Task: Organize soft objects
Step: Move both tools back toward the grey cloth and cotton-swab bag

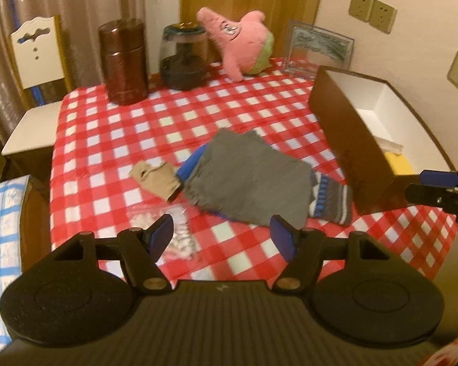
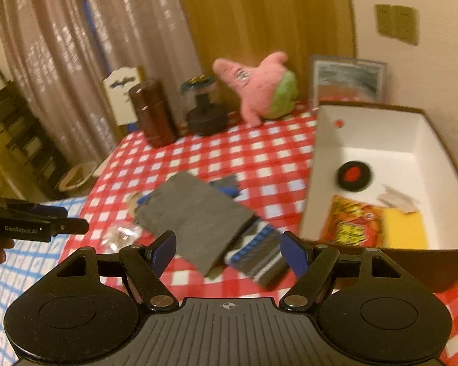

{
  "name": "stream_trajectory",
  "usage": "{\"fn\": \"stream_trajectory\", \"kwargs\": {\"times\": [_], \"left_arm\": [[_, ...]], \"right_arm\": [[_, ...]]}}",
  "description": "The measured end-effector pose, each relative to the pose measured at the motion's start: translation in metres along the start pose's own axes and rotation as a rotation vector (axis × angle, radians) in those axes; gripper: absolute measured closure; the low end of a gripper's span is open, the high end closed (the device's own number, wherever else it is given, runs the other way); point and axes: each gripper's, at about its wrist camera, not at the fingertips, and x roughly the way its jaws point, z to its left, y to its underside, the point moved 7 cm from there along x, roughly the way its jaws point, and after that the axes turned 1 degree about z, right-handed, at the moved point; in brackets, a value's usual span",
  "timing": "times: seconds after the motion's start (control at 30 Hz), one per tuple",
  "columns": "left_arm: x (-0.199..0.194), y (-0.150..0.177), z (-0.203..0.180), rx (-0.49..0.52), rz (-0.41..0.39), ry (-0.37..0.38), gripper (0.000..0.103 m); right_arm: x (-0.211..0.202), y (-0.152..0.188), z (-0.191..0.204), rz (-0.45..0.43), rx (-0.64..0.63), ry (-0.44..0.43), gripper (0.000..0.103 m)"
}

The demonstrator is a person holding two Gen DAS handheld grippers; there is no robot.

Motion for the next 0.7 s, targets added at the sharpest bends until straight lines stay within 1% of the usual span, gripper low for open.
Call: {"fn": "stream_trajectory", "kwargs": {"times": [0.13,0.23,0.37,0.5,0.7], "left_arm": [[0.002,0.013,0.015,-0.032,0.025,-0.020,0.036],[0.005,0.022,0.025,-0.059,0.041,-0.032,0.038],[0.010,0.030,0.037,-0.098,0.058,-0.046,0.039],[0.018,0.035,0.044,-0.110,0.073,-0.069,0.039],[0.033,0.035,0.046,-0.125,0.085,-0.054,0.039]], "right_arm": [[0.021,0.009,0.018,0.041,-0.033,-0.021,0.028],[0.037,0.015,0.030,0.071,-0.053,-0.035,0.028],[0.058,0.021,0.042,0.106,-0.085,-0.037,0.028],[0.079,0.024,0.047,0.129,-0.113,-0.022,0.028],[0.107,0.015,0.041,0.125,-0.092,0.025,0.028]]}}
